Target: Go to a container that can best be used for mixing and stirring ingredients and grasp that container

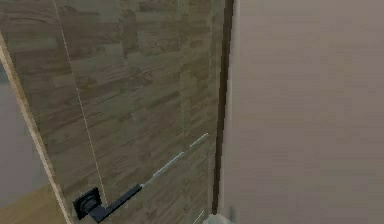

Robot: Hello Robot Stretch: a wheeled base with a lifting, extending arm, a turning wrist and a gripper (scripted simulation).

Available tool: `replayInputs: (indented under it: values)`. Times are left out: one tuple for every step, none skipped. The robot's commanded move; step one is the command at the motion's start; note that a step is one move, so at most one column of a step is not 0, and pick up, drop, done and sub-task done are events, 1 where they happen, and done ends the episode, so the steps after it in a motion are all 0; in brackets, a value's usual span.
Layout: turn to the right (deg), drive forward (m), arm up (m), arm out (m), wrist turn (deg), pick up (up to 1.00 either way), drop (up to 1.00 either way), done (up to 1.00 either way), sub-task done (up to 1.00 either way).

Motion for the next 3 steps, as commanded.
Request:
replayInputs:
  values:
    - [0.0,0.00,0.00,0.46,0.0,0.00,0.00,0.00,0.00]
    - [0.0,0.00,0.00,0.00,45.0,0.00,0.00,0.00,0.00]
    - [0.0,0.00,0.00,0.00,45.0,0.00,0.00,0.00,0.00]
